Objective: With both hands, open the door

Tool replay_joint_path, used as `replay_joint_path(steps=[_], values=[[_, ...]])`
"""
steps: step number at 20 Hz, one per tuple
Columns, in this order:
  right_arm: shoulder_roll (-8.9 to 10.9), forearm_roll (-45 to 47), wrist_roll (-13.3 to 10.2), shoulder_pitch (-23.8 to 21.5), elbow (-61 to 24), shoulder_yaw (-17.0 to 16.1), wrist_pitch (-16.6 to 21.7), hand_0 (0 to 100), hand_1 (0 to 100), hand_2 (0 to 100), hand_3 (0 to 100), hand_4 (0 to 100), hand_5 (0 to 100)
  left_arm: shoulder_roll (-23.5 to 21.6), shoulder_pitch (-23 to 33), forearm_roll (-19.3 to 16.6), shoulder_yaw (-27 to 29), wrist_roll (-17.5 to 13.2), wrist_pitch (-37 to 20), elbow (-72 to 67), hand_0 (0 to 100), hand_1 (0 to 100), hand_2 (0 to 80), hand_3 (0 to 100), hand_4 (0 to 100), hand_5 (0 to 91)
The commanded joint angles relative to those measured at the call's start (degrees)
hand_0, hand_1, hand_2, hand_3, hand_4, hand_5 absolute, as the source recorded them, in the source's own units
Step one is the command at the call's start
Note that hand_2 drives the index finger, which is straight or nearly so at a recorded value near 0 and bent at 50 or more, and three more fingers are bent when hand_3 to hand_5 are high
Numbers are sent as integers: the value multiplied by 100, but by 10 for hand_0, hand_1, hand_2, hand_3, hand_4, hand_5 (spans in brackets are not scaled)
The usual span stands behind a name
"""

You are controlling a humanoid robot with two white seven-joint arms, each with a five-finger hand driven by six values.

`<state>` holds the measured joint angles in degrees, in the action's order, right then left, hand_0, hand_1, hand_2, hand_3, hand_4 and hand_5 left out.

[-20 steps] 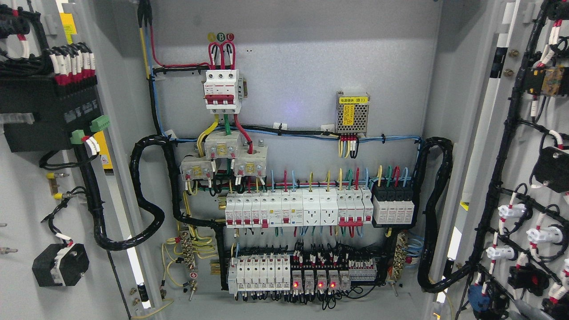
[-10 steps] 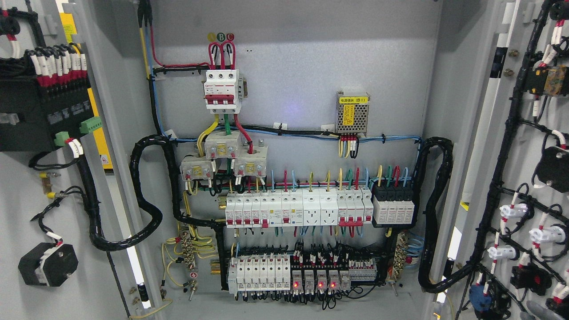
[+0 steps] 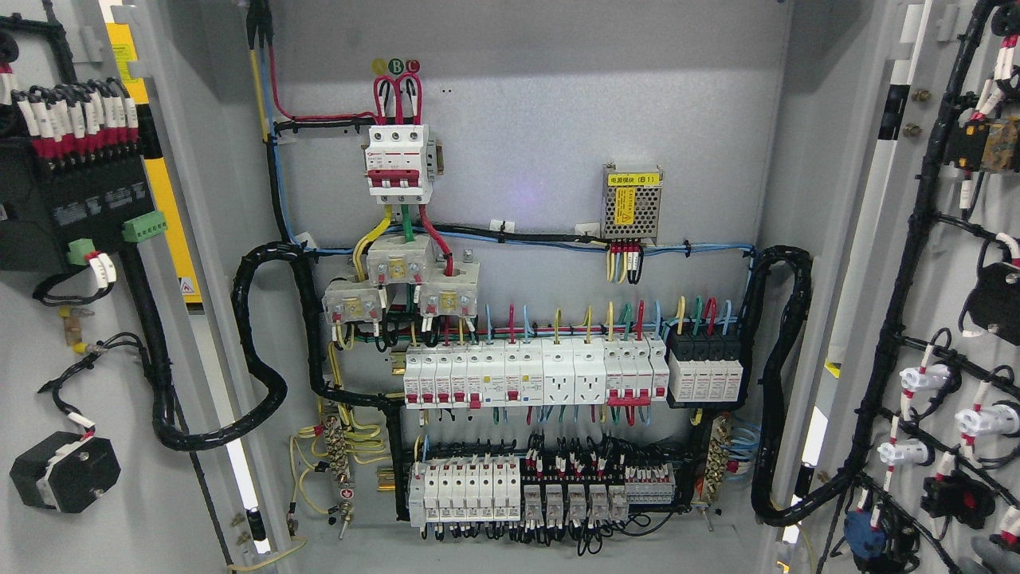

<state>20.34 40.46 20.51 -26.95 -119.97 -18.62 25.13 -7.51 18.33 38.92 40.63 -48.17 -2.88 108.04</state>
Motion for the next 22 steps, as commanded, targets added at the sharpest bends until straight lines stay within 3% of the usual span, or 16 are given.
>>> replay_joint_path(steps=[1, 7, 13, 22], values=[[-39, 14, -3, -56, 0, -151, 1, 215, 63, 0, 0, 0, 0, -418, -119, 151, 498, -8, 15, -722, 49, 94, 247, 440, 309, 35], [-127, 58, -3, -82, 0, -212, 10, 215, 63, 0, 0, 0, 0, -708, -356, 212, 489, -139, 279, -1126, 46, 99, 254, 451, 312, 40], [-118, 67, -3, -249, 0, -361, 212, 215, 63, 0, 0, 0, 0, -857, -453, 212, 481, -175, 288, -1390, 38, 108, 266, 460, 315, 47], [-118, 392, 5, -390, 9, -450, 220, 215, 63, 0, 0, 0, 0, -1218, -690, 221, 463, -254, 288, -1900, 31, 117, 271, 468, 317, 53]])
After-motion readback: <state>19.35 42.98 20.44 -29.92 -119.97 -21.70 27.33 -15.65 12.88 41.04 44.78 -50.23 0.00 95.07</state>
